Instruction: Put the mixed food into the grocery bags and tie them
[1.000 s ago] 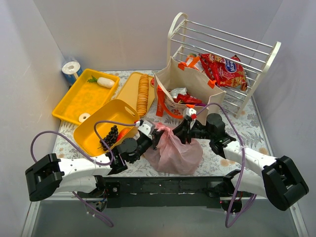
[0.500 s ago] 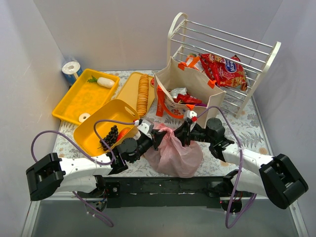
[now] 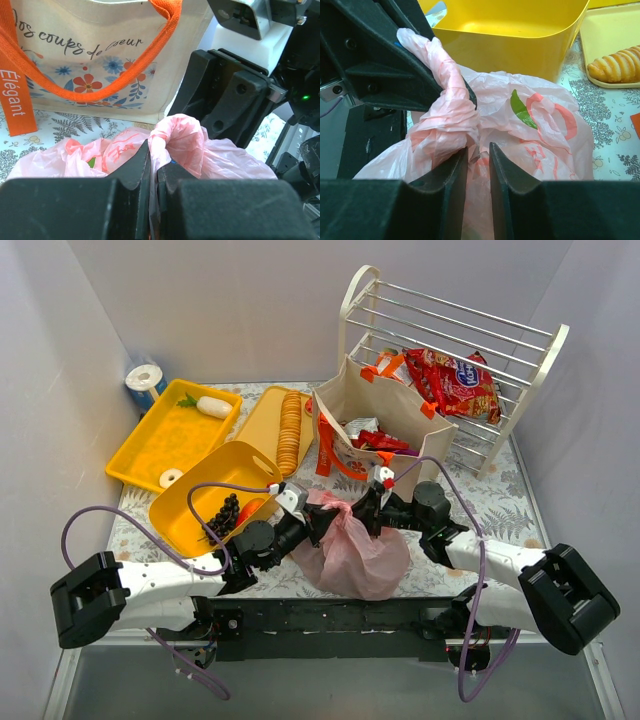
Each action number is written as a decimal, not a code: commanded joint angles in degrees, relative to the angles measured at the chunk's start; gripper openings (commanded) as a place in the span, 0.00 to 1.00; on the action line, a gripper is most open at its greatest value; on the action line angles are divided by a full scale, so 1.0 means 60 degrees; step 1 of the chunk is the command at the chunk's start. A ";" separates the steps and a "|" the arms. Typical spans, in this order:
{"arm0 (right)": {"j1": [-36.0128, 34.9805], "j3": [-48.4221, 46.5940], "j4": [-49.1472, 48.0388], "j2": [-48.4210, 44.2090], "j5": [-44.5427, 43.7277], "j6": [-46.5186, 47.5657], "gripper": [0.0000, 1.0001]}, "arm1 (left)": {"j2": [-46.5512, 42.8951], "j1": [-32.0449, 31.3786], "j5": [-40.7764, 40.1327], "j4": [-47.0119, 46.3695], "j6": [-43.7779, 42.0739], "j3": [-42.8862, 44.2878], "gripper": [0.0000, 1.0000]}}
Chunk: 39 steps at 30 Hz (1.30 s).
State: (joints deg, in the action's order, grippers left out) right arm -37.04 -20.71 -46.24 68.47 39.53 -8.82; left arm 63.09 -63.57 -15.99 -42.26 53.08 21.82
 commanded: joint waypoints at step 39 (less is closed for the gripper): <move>-0.3401 -0.2306 0.8366 -0.4028 -0.8041 -0.0551 0.66 | -0.0174 -0.0040 -0.0104 0.2267 -0.0175 0.1122 0.00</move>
State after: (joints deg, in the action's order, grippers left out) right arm -48.51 -35.38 3.05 45.06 11.84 -9.63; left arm 61.36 -63.59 -16.08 -31.20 50.02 25.47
